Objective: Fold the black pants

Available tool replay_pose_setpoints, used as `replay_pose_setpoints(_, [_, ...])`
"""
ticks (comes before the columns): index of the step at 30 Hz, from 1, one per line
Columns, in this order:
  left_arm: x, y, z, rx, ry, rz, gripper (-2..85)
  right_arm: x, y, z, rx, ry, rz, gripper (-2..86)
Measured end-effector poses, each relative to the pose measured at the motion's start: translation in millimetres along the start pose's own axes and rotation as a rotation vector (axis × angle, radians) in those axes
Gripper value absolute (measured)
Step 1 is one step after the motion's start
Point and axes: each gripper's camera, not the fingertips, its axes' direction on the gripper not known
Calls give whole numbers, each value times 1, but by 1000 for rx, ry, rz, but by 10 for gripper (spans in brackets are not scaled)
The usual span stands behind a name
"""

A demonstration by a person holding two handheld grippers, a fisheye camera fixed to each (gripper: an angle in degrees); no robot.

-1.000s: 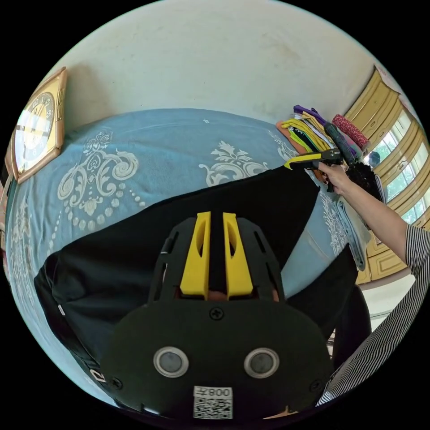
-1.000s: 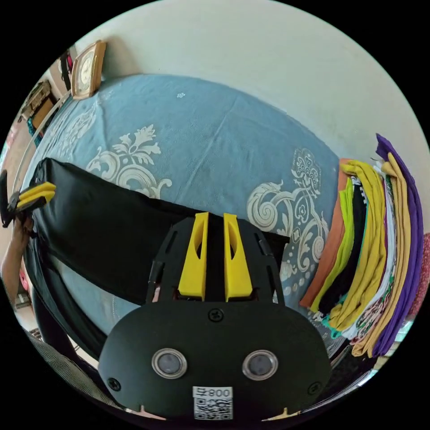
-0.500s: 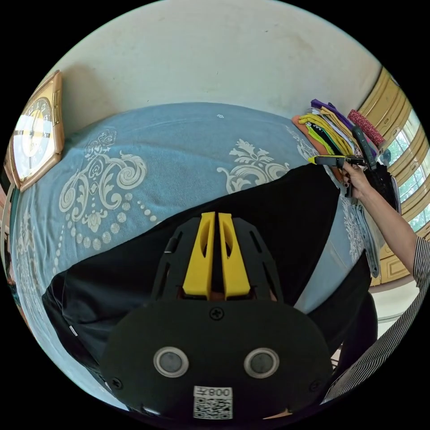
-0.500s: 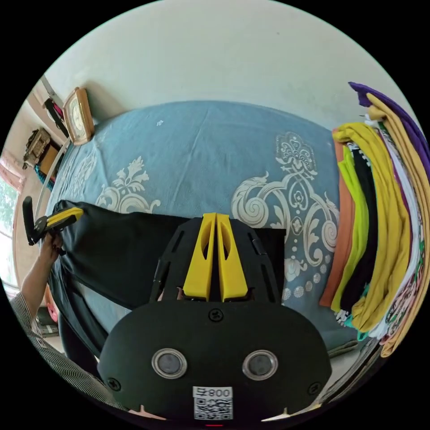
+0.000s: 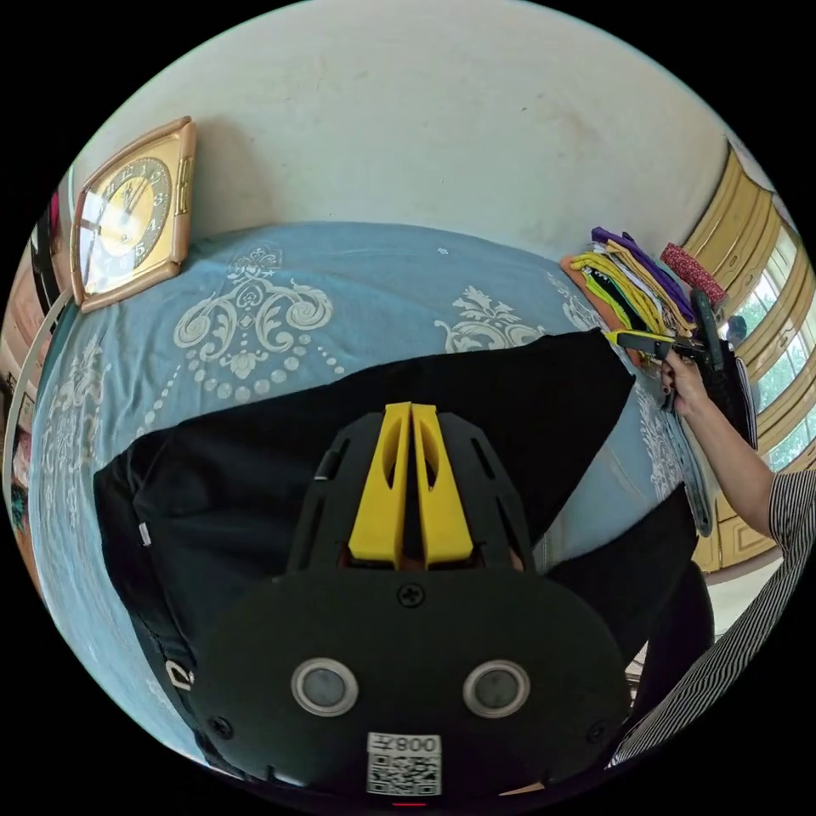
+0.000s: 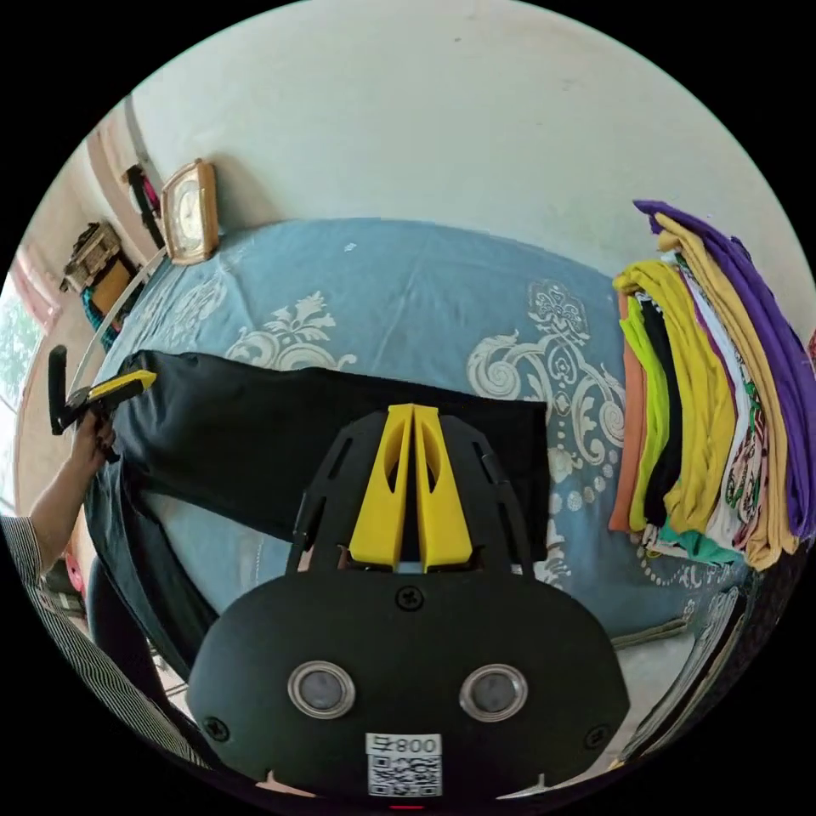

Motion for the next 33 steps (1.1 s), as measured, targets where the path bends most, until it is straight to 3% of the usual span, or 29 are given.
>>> replay_pose_setpoints(5, [-33,58,-42,-7,-18,-141,2,-84,26,-17,-65,-133,-157,1])
replay_pose_setpoints(9, [-71,127,-97,-9,-175,-317,2,-160,31,-32,-97,-318,-291,1])
replay_pose_setpoints(16, [-129,238,-146,-154,-414,-582,2,-275,10,-34,-149,-364,-494,2])
replay_pose_setpoints(19, [-143,256,-154,-84,-332,-613,2,-317,10,-17,-255,-264,-570,2])
replay_pose_setpoints(23, [-150,258,-159,-106,-348,-574,3,-338,17,-36,-145,-189,-604,2])
replay_pose_setpoints(29, [-162,254,-186,73,-288,-537,9,-350,3,-59,-224,-198,-588,3])
replay_pose_setpoints(33, [-179,221,-185,123,-140,-353,35,-341,-19,-91,-155,-275,-507,9])
